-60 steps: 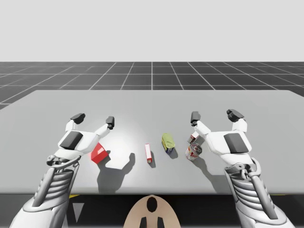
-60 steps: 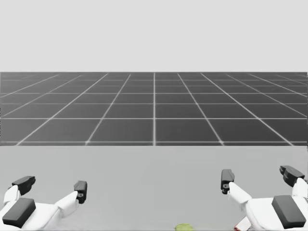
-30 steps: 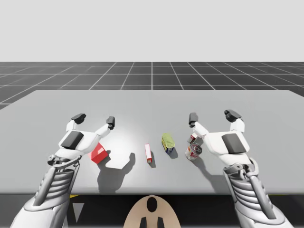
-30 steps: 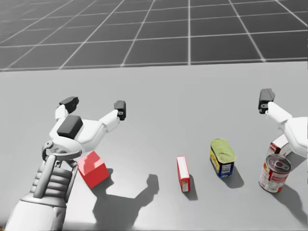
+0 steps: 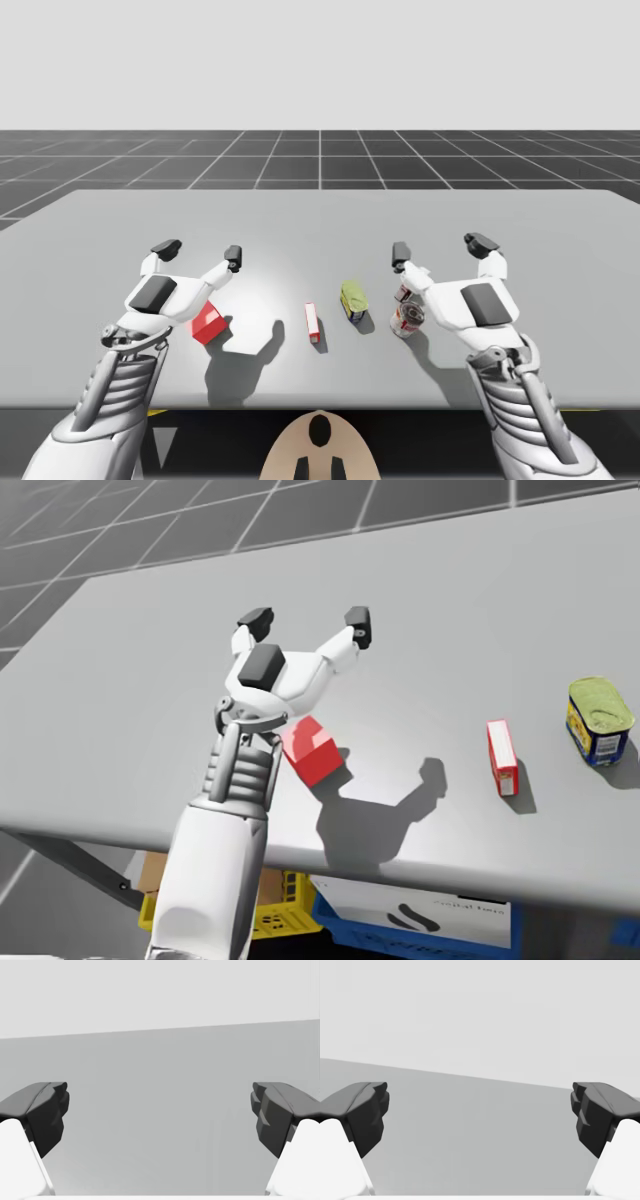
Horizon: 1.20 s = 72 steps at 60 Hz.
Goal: Find the red cube and pick it up.
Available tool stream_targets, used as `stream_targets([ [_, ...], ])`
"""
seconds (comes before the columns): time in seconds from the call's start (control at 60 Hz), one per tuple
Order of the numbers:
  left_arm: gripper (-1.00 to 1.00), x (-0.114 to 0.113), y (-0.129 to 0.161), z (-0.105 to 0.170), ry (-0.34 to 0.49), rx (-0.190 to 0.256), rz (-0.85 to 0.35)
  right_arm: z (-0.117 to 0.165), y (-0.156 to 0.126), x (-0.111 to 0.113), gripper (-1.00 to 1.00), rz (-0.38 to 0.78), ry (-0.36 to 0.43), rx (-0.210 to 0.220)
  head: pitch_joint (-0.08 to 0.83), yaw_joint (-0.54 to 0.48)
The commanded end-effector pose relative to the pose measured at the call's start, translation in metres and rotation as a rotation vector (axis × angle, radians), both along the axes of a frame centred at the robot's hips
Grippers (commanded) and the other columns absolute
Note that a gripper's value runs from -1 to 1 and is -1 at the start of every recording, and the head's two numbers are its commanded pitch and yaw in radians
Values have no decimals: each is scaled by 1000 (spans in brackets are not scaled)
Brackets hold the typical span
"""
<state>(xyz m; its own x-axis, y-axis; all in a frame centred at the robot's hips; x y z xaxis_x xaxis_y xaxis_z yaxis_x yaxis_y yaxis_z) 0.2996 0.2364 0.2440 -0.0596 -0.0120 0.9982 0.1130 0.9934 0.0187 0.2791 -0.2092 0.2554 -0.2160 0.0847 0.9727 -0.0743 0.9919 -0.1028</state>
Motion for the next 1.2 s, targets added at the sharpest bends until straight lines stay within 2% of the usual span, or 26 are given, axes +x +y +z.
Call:
stream_targets([
  [0.017,-1000,0,-1,0,5,-7,-4,-1,2,0,-1000,11,9,7,707,415],
  [0.15,-1000,0,-2,0,8,-5,-7,-2,3,0,-1000,12,10,4,715,421],
  [0.233,-1000,-1,2,3,25,-26,-14,-2,2,0,-1000,11,12,5,712,422],
  [0.283,-1000,-7,7,12,43,-48,-34,-2,2,-1,-1000,8,13,5,709,419],
  [0.317,-1000,-11,10,17,60,-48,-56,-2,2,0,-1000,6,16,9,707,417],
  [0.417,-1000,-24,19,28,85,-35,-95,-3,4,-2,-1000,5,16,5,711,420],
  [0.483,-1000,-37,28,37,117,-28,-165,-3,5,-2,-1000,7,17,5,717,425],
  [0.583,-1000,-54,36,39,167,30,-262,-4,6,-1,-1000,6,19,3,722,427],
  [0.667,-1000,-66,43,36,205,47,-333,-4,6,-1,-1000,3,20,1,722,431],
  [0.833,-1000,-88,62,16,220,126,-463,-5,6,0,-1000,-3,18,-3,722,437],
  [0.933,-1000,-93,75,0,245,126,-511,-5,6,0,-1000,-5,16,-5,720,438],
  [1.083,-1000,-94,87,-26,284,101,-548,-5,6,0,-1000,-5,16,-3,722,436],
  [1.2,-1000,-86,90,-42,306,112,-552,-5,6,1,-1000,-5,16,-4,720,440],
])
